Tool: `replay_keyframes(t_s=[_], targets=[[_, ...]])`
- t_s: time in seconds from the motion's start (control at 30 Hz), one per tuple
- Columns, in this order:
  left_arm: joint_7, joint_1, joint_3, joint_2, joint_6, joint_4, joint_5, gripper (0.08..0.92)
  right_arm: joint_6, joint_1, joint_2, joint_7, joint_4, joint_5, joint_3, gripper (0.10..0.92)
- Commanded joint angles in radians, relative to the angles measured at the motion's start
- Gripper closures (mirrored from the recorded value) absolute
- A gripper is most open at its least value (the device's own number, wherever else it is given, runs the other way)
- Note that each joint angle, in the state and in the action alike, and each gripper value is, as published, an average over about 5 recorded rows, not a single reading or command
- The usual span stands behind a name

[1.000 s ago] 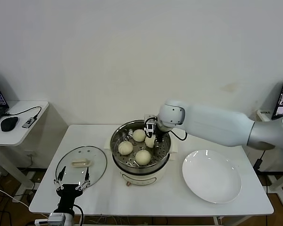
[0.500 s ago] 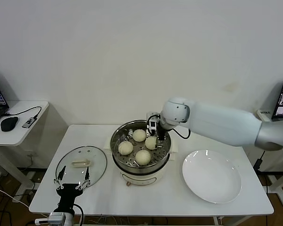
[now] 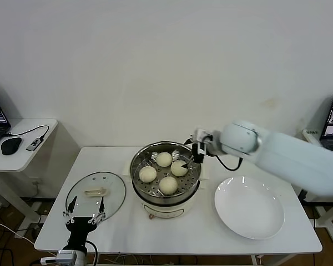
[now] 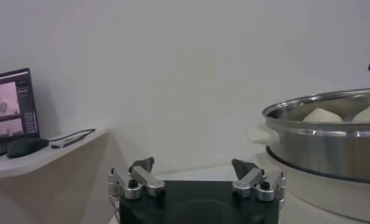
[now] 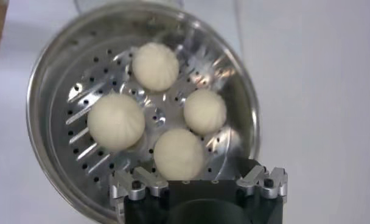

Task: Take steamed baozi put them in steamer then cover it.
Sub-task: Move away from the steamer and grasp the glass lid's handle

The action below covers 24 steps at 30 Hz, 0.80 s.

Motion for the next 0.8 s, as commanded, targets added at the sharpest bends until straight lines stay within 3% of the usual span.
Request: replay_keyframes(t_s=[0.03, 0.3, 0.53, 0.67, 0.8], targets=[[-0.004, -0.005, 0.006, -0.006, 0.000, 0.006, 0.000, 0.177, 0.449, -0.837, -0.127, 0.340, 0.132, -0.110, 0.726, 0.203], [-0.028, -0.004, 0.023, -0.014, -0.001, 0.021, 0.048, 0.177, 0.735, -1.331, 0.219, 0.275, 0.086, -0.335, 1.303, 0.203], [-0.073, -0.016, 0.017, -0.002, 0.052, 0.062, 0.304, 0.177, 0.769, -1.504, 0.537, 0.200, 0.131, -0.379, 1.610, 0.203], [-0.035, -0.013, -0.037, 0.051, 0.080, 0.109, 0.571, 0.177, 0.718, -1.599, 0.612, 0.213, 0.181, -0.373, 1.696, 0.203], [0.008, -0.012, -0.099, 0.155, 0.074, 0.183, 0.820, 0.177, 0.691, -1.671, 0.637, 0.272, 0.212, -0.374, 1.769, 0.203]])
